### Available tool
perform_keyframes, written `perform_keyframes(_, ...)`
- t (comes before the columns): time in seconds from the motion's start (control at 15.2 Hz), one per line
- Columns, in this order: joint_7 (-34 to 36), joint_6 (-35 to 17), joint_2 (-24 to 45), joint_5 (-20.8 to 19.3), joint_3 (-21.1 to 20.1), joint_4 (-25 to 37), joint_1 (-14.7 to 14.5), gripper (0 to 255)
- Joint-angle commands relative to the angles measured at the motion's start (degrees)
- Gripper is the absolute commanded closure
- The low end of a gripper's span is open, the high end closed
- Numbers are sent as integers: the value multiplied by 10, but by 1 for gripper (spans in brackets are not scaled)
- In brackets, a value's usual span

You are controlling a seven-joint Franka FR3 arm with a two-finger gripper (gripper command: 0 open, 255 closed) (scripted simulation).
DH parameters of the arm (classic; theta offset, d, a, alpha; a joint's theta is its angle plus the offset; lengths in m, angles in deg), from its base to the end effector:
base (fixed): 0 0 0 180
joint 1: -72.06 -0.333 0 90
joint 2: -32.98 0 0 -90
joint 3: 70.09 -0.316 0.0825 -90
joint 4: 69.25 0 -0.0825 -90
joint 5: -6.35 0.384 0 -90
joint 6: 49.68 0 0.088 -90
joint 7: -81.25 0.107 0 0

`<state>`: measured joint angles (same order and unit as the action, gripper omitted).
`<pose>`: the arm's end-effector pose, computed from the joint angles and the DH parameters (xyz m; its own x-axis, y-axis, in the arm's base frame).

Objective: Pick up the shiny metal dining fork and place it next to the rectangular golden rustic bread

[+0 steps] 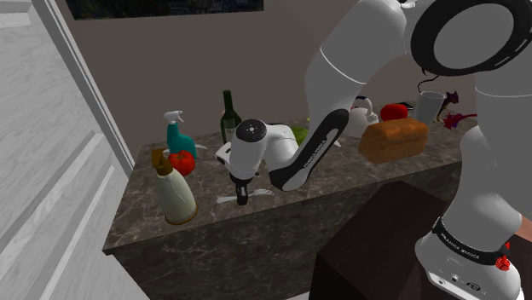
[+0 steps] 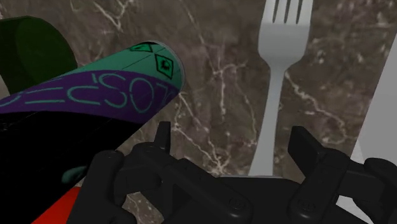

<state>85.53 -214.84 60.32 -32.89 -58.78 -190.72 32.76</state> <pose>0.5046 0.3112 0.2073 0.4295 0.8908 0.1485 0.8022 -0.4519 0.3903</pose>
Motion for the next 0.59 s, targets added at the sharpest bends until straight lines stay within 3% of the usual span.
perform_keyframes(0.0,0,0,0,0,0,0,0,0)
perform_keyframes(0.13,0,0,0,0,0,0,0,0)
perform_keyframes(0.2,0,0,0,0,0,0,0,255)
perform_keyframes(0.53,2,0,2,0,0,1,-1,255)
